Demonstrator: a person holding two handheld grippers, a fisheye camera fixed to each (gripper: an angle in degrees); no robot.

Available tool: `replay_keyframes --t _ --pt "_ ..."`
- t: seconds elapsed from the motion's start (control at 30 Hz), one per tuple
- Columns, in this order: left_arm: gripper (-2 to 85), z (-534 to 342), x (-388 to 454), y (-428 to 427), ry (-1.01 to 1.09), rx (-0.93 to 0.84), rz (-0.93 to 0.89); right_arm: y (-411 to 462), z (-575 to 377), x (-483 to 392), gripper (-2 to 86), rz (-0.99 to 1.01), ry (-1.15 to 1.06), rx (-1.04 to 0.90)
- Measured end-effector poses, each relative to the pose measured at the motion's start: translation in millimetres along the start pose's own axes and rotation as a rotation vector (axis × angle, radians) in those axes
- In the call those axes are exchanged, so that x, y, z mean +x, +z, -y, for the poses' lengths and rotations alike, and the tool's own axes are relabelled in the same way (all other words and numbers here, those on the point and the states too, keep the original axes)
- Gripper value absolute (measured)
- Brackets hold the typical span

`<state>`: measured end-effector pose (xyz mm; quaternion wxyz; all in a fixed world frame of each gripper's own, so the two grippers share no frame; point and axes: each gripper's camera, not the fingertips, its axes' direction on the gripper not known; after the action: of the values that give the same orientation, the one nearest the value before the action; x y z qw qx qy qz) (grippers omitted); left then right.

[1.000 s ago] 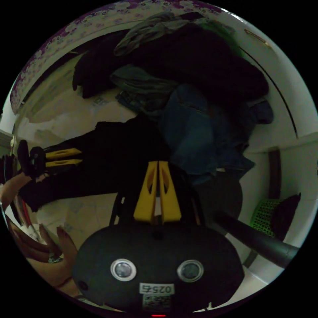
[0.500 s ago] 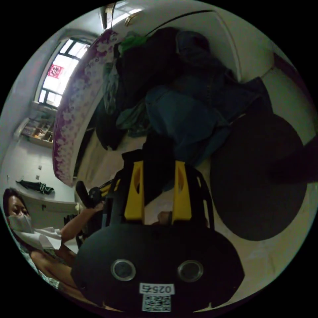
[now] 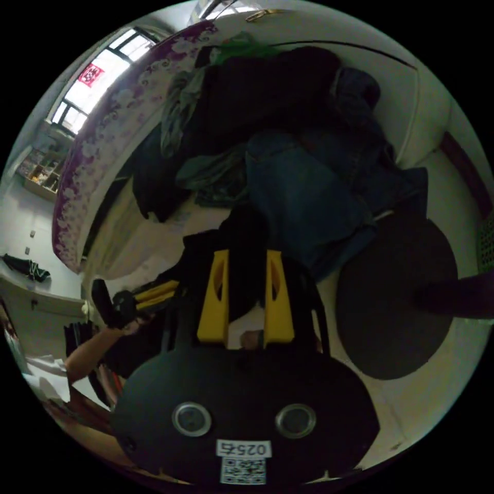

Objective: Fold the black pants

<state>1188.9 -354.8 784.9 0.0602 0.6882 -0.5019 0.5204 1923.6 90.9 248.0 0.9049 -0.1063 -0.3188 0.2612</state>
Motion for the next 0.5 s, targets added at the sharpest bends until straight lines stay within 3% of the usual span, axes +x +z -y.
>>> replay_keyframes --t 0.13,0.23,0.33,0.43,0.5 --pt "0.5 -26 -5 -11 -0.008 0.000 -0.016 39 10 8 9.8 -0.153 0.004 -0.139" --pt "-0.4 -51 -10 -27 -0.026 -0.019 -0.034 44 8 10 6.2 -0.009 0.028 -0.096" --pt "-0.7 -90 -16 -59 -0.062 -0.048 -0.175 25 1 1 5.1 0.083 0.043 0.005" --pt "-0.4 -148 -21 -103 -0.152 0.047 -0.239 -6 18 -5 5.0 0.099 -0.015 0.067" --pt "1.1 -206 -24 -137 -0.274 0.132 -0.185 -22 30 3 5.0 0.117 0.050 0.097"
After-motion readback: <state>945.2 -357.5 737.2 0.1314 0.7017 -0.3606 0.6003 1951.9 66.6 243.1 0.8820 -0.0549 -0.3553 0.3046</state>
